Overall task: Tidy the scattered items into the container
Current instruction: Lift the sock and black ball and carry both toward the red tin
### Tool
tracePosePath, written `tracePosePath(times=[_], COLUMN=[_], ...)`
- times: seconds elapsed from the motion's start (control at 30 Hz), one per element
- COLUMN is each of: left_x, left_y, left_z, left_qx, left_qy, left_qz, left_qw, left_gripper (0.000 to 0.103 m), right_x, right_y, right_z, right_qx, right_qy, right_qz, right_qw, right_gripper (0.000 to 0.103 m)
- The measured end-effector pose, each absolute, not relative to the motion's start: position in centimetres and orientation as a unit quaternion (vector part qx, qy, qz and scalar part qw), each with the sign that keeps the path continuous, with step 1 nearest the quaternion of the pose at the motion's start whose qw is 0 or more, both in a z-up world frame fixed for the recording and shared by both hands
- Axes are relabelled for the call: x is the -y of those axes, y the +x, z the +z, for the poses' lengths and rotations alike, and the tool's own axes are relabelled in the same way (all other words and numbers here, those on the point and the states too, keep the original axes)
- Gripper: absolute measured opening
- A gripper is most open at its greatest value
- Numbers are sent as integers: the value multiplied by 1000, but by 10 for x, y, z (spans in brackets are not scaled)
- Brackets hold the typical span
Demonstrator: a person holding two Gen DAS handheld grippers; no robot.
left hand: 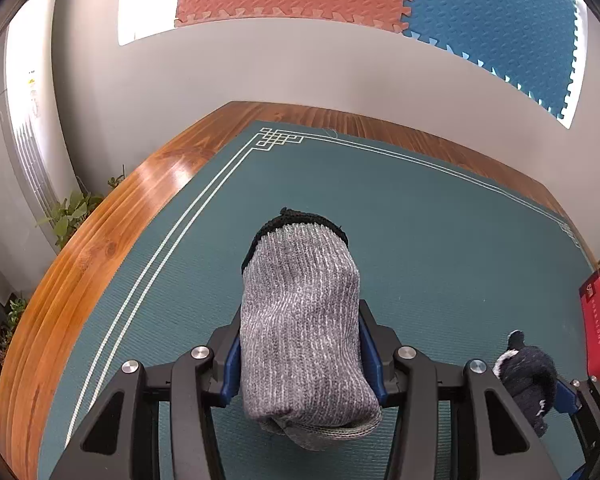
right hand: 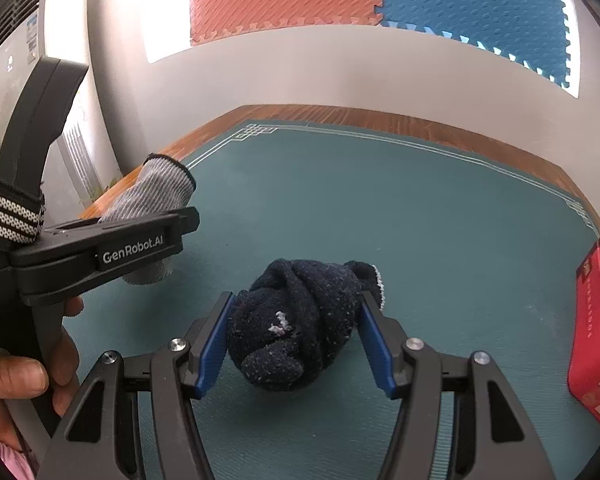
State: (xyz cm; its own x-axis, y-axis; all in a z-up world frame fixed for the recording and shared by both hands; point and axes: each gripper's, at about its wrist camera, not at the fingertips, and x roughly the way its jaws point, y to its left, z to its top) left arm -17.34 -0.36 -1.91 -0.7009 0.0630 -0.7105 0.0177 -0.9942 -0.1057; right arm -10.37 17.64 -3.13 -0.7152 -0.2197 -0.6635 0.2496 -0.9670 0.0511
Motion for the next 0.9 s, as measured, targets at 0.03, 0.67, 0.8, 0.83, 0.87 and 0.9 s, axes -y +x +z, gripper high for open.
tracePosePath(times=[0.03,0.67,0.8,0.83,0.87,0.9], left_x=[3,-33,-55,-61,-67,-74], left_y=[-173,-151,-138,-134,-131,-127], left_z=[-18,2,8,10,11,11], left_qx=[53,35,20,17,13,10], left_qy=[-385,-358,-351,-349,-348,-346], left_qz=[921,932,934,934,934,934], left_qw=[13,51,71,76,81,87], left_gripper=[50,50,50,50,50,50], right_x=[-178,-241,-264,-270,-276,-284], right_y=[-104,-82,-73,-70,-67,-64], right_z=[-30,-2,3,5,6,8], right_qx=[-20,7,14,16,18,22], right_qy=[353,314,307,305,303,300], right_qz=[-927,-947,-951,-951,-952,-953], right_qw=[124,60,45,40,36,31], right_gripper=[64,64,64,64,64,64])
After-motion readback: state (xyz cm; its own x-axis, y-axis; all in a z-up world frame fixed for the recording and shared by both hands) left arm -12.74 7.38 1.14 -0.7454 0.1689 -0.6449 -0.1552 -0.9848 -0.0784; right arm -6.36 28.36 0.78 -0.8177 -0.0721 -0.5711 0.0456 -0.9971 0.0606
